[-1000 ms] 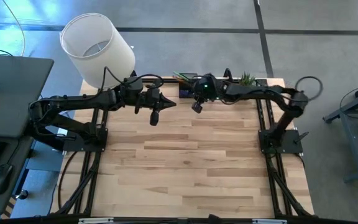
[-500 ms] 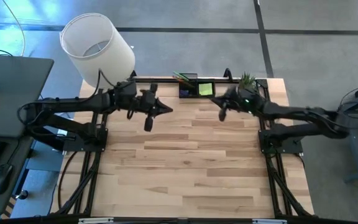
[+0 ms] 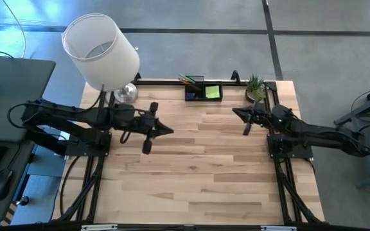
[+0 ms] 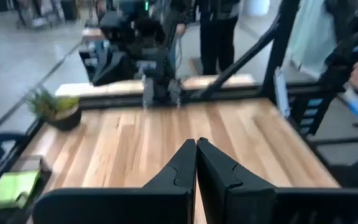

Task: Pick and place office supplies into organizer
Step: Return to Home Position

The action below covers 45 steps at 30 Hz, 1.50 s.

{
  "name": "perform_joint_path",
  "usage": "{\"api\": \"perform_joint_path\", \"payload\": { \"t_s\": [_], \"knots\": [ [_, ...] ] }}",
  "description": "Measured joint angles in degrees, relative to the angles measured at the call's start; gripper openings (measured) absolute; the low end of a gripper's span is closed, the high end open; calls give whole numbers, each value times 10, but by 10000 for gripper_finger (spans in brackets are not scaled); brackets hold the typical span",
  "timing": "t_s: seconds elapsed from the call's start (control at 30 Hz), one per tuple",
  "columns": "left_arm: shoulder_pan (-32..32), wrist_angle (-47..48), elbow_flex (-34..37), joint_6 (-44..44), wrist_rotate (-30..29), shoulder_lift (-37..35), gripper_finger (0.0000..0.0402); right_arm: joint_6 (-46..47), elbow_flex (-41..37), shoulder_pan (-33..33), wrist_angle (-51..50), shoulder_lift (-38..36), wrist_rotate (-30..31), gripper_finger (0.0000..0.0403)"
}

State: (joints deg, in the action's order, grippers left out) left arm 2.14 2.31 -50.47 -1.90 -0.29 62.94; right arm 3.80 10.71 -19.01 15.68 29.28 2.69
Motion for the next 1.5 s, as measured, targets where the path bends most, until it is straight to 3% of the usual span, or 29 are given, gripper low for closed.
{"api": "perform_joint_path", "payload": {
  "t_s": [0.27,0.5,0.7,0.87,1.1,1.33,1.5],
  "knots": [
    [-14,-9,105,49,-86,-151,0,-10,-26,2,-70,-160,-43,0],
    [-32,-28,228,93,-111,-299,0,-12,-26,2,-182,-294,-61,0],
    [-57,-99,320,86,-114,-397,0,-10,-24,2,-205,-289,-62,0],
    [-59,-103,380,73,-111,-483,0,-8,-24,2,-235,-292,-60,0],
    [-59,-84,429,23,-24,-630,0,-14,-24,2,-241,-292,-59,0],
    [-59,-43,444,33,-47,-627,0,-23,-25,3,-260,-290,-60,0],
    [-59,-53,449,28,-52,-626,0,-40,-77,3,-186,-291,-62,0]
  ]
}}
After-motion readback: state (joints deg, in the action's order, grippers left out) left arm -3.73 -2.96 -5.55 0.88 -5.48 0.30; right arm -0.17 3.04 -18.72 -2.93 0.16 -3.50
